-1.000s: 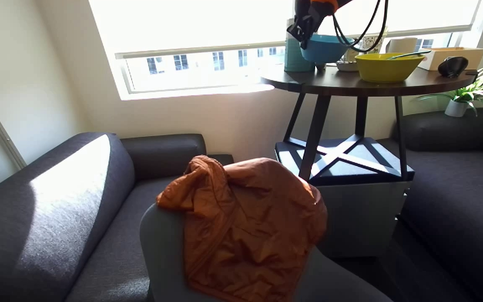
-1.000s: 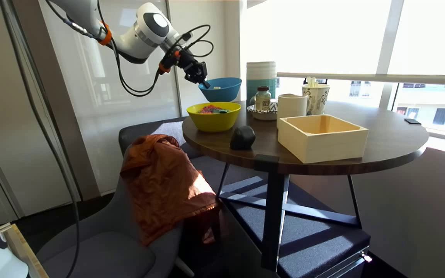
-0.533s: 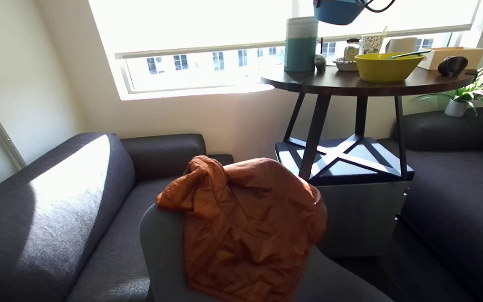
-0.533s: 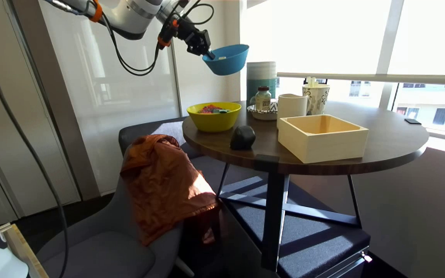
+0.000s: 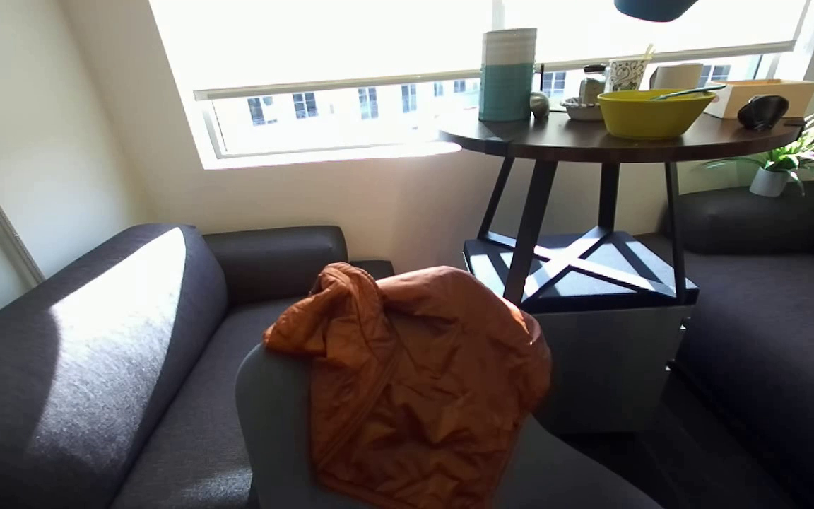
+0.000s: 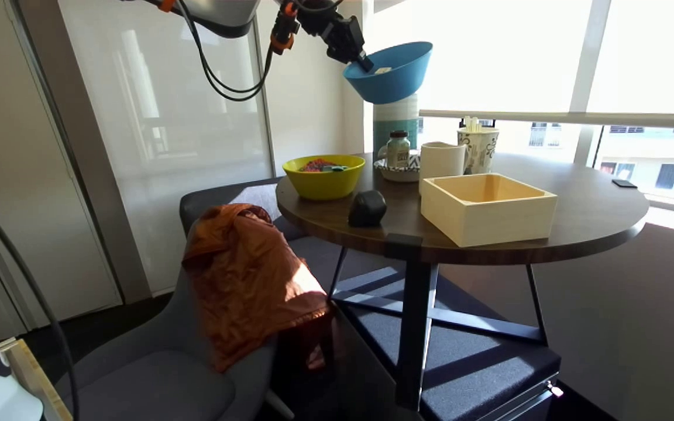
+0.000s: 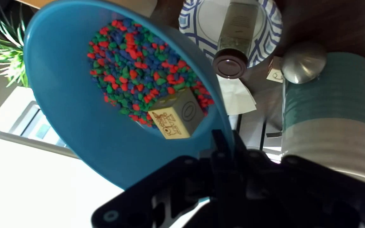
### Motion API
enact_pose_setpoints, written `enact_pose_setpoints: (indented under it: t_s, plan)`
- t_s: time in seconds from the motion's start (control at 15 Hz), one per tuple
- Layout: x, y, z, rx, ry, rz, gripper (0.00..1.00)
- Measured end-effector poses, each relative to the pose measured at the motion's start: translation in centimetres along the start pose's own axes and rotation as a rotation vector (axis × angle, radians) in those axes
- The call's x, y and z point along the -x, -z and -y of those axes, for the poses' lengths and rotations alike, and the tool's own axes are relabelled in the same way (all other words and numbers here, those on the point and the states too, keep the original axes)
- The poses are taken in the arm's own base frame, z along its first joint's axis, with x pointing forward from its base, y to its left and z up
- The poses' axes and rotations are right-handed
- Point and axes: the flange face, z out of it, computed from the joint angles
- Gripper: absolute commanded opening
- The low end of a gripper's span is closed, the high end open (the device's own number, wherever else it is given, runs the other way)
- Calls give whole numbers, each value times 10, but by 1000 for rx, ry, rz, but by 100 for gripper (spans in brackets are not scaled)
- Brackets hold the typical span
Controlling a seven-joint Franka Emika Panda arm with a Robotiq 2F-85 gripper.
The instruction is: Put the blue bowl on top of the box
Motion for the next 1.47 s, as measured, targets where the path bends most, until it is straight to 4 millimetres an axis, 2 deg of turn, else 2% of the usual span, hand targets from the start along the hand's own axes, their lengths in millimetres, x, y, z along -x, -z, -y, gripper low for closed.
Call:
enact_pose_setpoints:
  t_s: [0.13,0.27,0.4,0.67,0.8,0.87,0.93,1.07,1.13,1.47]
  plan:
    - [1,0,2,-2,-7,5,1]
    - [0,-8,-4,31,-41,25,1]
    - [-7,-20,-25,102,-92,45,1]
    - [-21,-47,-78,289,-172,97,1]
    - [-21,-64,-94,378,-166,136,1]
    - [-19,-75,-99,412,-163,165,1]
    - [-17,-87,-104,444,-165,195,6]
    - [-12,-108,-112,475,-190,255,6]
    - [-11,-114,-113,482,-194,263,1]
    - [-5,-128,-113,489,-157,291,1]
